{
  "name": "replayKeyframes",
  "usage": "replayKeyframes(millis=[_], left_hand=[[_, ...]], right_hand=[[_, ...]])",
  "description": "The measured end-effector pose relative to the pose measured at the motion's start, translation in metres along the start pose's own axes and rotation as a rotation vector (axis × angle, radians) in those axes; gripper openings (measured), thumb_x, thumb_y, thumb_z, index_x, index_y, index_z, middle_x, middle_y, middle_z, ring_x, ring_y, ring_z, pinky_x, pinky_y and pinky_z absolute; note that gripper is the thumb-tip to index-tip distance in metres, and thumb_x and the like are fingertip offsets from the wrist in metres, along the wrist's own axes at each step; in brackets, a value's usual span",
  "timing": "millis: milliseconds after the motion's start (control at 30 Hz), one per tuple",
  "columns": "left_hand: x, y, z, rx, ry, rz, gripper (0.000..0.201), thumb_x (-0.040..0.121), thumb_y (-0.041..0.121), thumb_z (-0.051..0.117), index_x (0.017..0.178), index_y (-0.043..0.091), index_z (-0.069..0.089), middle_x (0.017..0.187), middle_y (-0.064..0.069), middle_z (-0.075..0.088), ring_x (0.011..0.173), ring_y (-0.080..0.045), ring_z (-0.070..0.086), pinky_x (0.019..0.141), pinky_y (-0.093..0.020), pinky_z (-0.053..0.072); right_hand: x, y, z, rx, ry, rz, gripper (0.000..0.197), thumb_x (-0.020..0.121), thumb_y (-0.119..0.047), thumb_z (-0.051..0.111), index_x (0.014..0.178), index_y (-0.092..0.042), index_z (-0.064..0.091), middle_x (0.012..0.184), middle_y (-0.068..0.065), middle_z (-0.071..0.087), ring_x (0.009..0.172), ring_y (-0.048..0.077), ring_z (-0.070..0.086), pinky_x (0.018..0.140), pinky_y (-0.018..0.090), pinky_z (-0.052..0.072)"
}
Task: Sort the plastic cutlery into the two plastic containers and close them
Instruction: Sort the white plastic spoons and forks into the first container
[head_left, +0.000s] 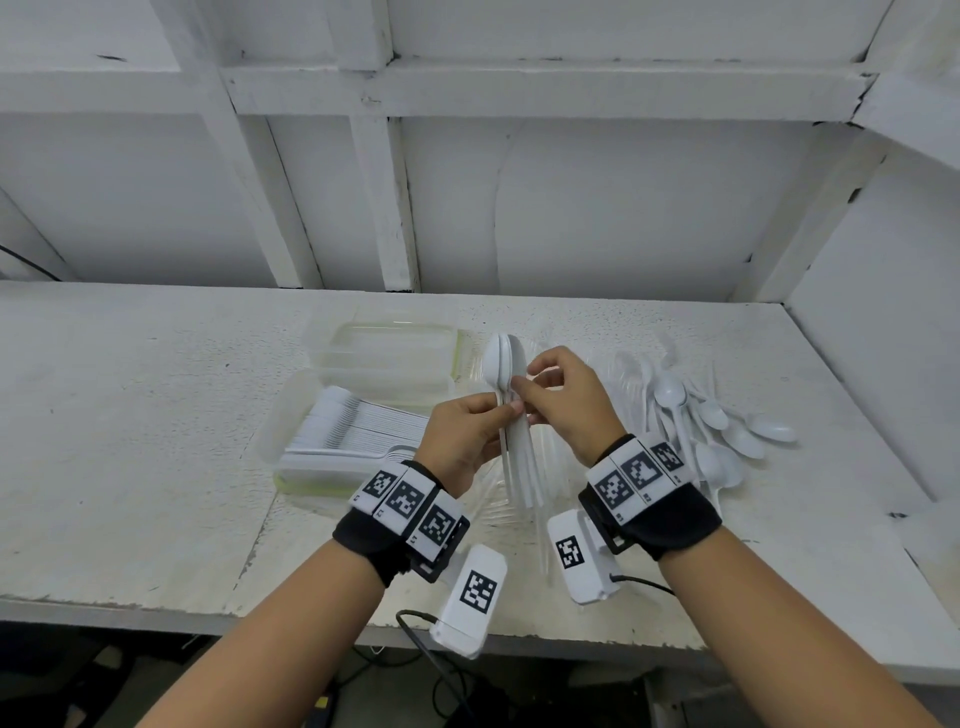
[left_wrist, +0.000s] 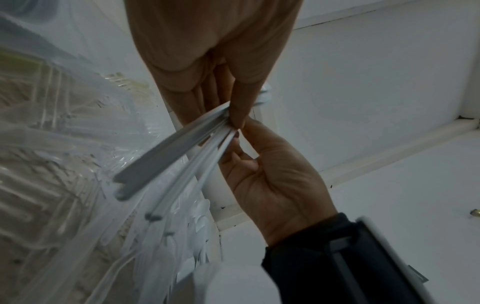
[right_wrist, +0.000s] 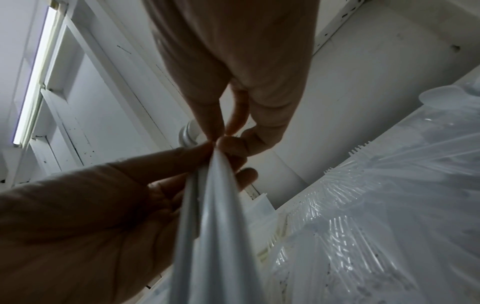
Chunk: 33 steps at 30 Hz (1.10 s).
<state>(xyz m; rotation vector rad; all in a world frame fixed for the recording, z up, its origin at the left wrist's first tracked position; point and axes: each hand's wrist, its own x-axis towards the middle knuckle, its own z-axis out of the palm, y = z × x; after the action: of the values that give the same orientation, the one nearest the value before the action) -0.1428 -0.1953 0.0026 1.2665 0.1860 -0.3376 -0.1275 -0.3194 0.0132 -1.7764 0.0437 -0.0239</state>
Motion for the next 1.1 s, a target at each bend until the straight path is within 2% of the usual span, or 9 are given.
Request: replayKeyframes(millis=[133, 200, 300, 433, 600, 767, 933, 1033, 1100], left_hand=[[-0.002, 0.001, -0.001, -0.013, -0.020, 0.004, 0.008, 0.088, 0.003, 0.059, 0.088, 0.001, 0.067, 0.081, -0.007, 0.070, 0.079, -0.018, 0.066, 0.068, -0.021, 0.057], [-0.004, 0.002, -0.001, 0.002, -0.033, 0.011, 0.008, 0.088, 0.003, 0.060, 0.085, 0.003, 0.067, 0.079, -0.006, 0.070, 0.075, -0.015, 0.067, 0.065, -0.020, 0.056], [-0.007, 0.006, -0.003, 0.002, -0.122, -0.019, 0.009, 0.089, 0.003, 0.057, 0.089, 0.001, 0.066, 0.080, -0.007, 0.071, 0.071, -0.012, 0.070, 0.065, -0.021, 0.056], [-0.013, 0.017, -0.011, -0.094, -0.293, -0.121, 0.019, 0.093, 0.008, 0.048, 0.098, -0.003, 0.063, 0.083, -0.008, 0.073, 0.077, -0.014, 0.071, 0.068, -0.022, 0.058], [-0.019, 0.025, -0.013, -0.089, -0.375, -0.206, 0.025, 0.096, 0.013, 0.041, 0.102, 0.002, 0.062, 0.083, -0.008, 0.073, 0.076, -0.016, 0.072, 0.066, -0.023, 0.058], [-0.021, 0.021, -0.015, -0.085, -0.396, -0.212, 0.026, 0.089, 0.021, 0.045, 0.101, 0.005, 0.061, 0.070, -0.003, 0.068, 0.066, -0.016, 0.069, 0.065, -0.028, 0.059], [-0.022, 0.019, -0.019, -0.080, -0.406, -0.250, 0.030, 0.097, 0.030, 0.038, 0.093, 0.007, 0.057, 0.070, -0.004, 0.060, 0.061, -0.018, 0.064, 0.063, -0.033, 0.058], [-0.025, 0.022, -0.025, 0.103, -0.400, -0.224, 0.029, 0.100, 0.032, 0.031, 0.090, 0.013, 0.049, 0.057, 0.001, 0.049, 0.040, -0.009, 0.045, 0.041, -0.019, 0.043], [-0.026, 0.024, -0.032, 0.373, -0.350, -0.142, 0.028, 0.101, 0.032, 0.031, 0.089, 0.015, 0.049, 0.056, 0.002, 0.041, 0.039, -0.007, 0.033, 0.039, -0.017, 0.029]], right_hand=[[0.002, -0.003, -0.002, -0.027, -0.014, 0.028, 0.038, 0.085, -0.014, 0.064, 0.113, -0.022, 0.039, 0.085, 0.003, 0.055, 0.068, 0.009, 0.056, 0.052, 0.011, 0.043], [0.005, -0.005, -0.003, -0.060, -0.025, 0.013, 0.032, 0.087, -0.018, 0.062, 0.113, -0.024, 0.045, 0.085, 0.002, 0.056, 0.072, 0.011, 0.055, 0.059, 0.016, 0.042], [0.009, -0.010, -0.008, -0.038, -0.047, -0.057, 0.012, 0.090, -0.013, 0.058, 0.101, -0.010, 0.060, 0.077, 0.003, 0.059, 0.062, 0.013, 0.052, 0.057, 0.024, 0.043], [0.007, -0.012, -0.011, 0.136, -0.144, -0.066, 0.016, 0.090, -0.007, 0.058, 0.105, -0.007, 0.064, 0.080, 0.006, 0.060, 0.054, 0.009, 0.050, 0.055, 0.020, 0.046], [0.004, -0.015, -0.005, 0.238, -0.262, -0.084, 0.024, 0.090, -0.006, 0.055, 0.112, -0.011, 0.063, 0.088, 0.012, 0.060, 0.066, 0.019, 0.055, 0.055, 0.021, 0.049], [0.006, -0.020, -0.003, 0.300, -0.305, -0.002, 0.016, 0.089, -0.002, 0.055, 0.103, -0.010, 0.055, 0.079, 0.009, 0.057, 0.046, 0.007, 0.050, 0.045, 0.015, 0.044], [0.011, -0.018, -0.010, 0.194, -0.304, -0.026, 0.019, 0.089, -0.004, 0.058, 0.092, -0.019, 0.047, 0.082, 0.007, 0.055, 0.046, 0.011, 0.052, 0.048, 0.020, 0.045], [0.010, -0.019, -0.014, 0.110, -0.336, -0.034, 0.021, 0.090, -0.005, 0.057, 0.089, -0.020, 0.043, 0.089, 0.010, 0.056, 0.053, 0.015, 0.059, 0.053, 0.022, 0.050], [0.008, -0.019, -0.017, -0.066, -0.374, -0.077, 0.023, 0.091, -0.005, 0.054, 0.089, -0.022, 0.040, 0.097, 0.010, 0.056, 0.063, 0.017, 0.064, 0.057, 0.023, 0.052]])
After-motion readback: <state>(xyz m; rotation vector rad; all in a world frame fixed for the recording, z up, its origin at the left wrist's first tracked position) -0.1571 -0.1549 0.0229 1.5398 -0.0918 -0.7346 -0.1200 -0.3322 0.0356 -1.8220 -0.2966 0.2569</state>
